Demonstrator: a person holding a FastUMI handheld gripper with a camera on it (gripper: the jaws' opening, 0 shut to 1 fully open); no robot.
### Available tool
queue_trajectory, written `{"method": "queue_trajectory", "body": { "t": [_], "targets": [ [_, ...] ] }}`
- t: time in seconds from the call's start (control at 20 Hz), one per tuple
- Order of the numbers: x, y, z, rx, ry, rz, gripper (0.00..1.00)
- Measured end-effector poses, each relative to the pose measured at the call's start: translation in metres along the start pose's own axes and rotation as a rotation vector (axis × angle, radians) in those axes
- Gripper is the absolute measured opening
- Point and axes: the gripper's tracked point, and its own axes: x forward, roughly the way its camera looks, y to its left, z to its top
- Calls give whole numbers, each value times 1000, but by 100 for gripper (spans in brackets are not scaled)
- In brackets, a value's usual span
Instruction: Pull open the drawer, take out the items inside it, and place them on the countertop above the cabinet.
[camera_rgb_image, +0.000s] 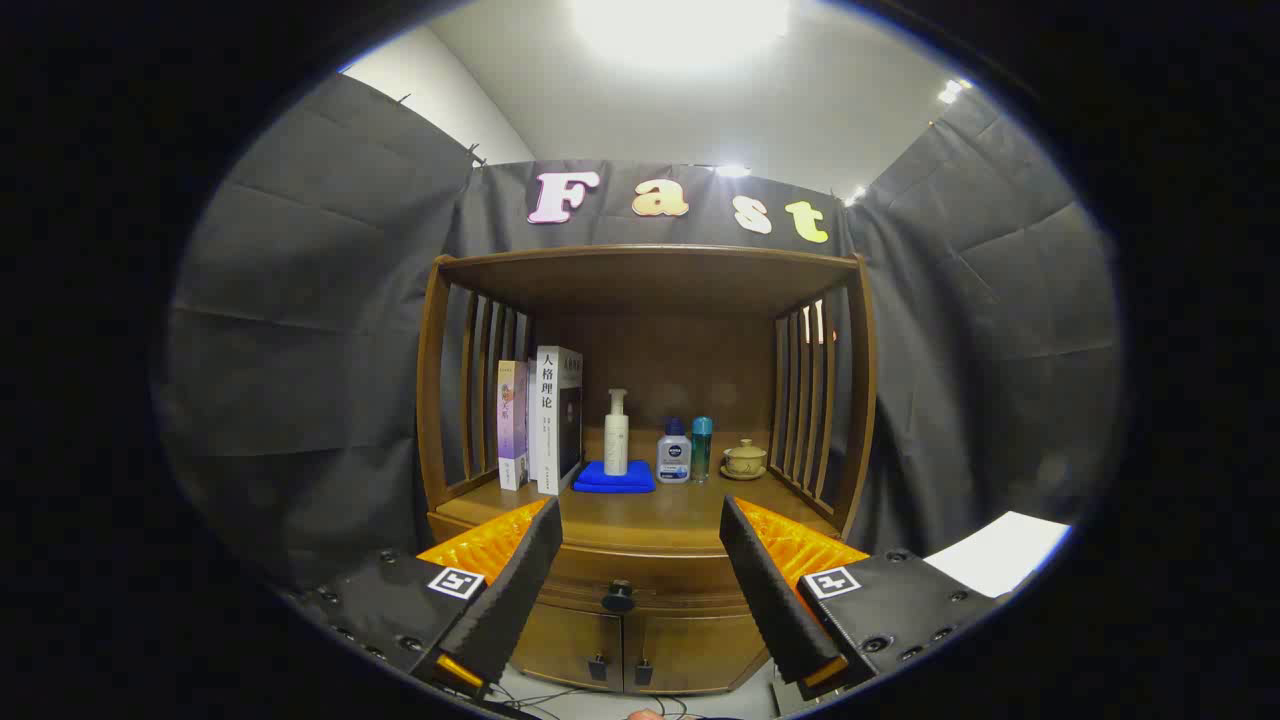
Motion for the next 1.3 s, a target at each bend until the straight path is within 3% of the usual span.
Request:
{"method": "queue_trajectory", "body": {
  "t": [0.55, 1.3],
  "targets": [
    [3, 7, -11, 10, 27, 27, 100],
    [54, 26, -95, 19, 135, 47, 100]
  ]
}}
